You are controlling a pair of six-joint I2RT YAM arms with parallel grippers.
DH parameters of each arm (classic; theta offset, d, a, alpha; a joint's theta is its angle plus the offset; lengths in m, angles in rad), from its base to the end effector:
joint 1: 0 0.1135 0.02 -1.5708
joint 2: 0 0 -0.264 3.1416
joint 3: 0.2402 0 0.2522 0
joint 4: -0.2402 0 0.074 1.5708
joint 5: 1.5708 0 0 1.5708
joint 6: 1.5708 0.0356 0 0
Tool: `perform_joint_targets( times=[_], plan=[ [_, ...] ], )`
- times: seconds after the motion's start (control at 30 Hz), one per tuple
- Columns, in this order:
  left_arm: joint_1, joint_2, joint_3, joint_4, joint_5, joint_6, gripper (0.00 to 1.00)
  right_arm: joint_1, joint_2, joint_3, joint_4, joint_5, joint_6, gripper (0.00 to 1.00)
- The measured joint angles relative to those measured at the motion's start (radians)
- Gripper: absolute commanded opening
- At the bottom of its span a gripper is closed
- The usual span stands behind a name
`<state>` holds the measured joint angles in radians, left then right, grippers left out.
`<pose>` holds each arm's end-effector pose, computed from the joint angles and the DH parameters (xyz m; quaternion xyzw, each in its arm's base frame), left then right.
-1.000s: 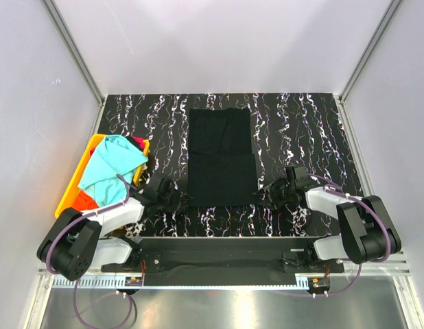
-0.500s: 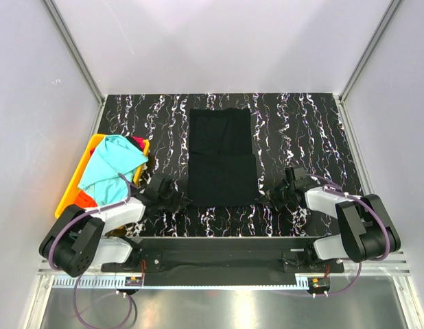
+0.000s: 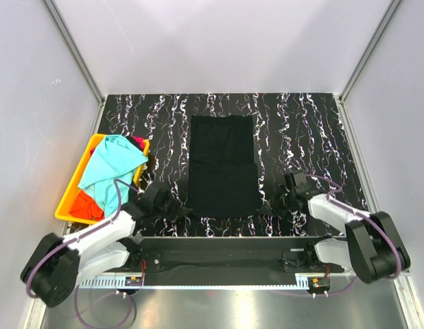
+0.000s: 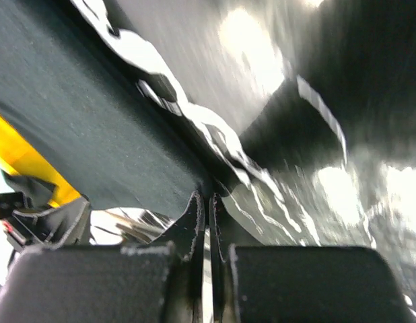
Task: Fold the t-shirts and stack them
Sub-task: Fold the tshirt
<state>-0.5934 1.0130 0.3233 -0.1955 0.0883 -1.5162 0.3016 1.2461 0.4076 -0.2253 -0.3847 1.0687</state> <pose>0.1447 -0.1014 0.1432 -0.4056 0.8491 -0.3126 0.1295 0.1833 0.0710 0.1281 0.3111 0.8991 0.2991 0.0735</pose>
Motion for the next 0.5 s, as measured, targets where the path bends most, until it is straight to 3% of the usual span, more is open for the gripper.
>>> perform_joint_targets(
  times=[0.3, 0.5],
  plan=[
    [-0.043, -0.379, -0.048, -0.258, 0.003, -0.05, 0.0, 0.093, -0.314, -0.042, -0.19, -0.001, 0.031, 0.0],
    [-0.047, -0.482, 0.027, -0.452, 0.014, -0.039, 0.0, 0.144, -0.376, -0.008, -0.294, -0.024, 0.042, 0.0]
  ],
)
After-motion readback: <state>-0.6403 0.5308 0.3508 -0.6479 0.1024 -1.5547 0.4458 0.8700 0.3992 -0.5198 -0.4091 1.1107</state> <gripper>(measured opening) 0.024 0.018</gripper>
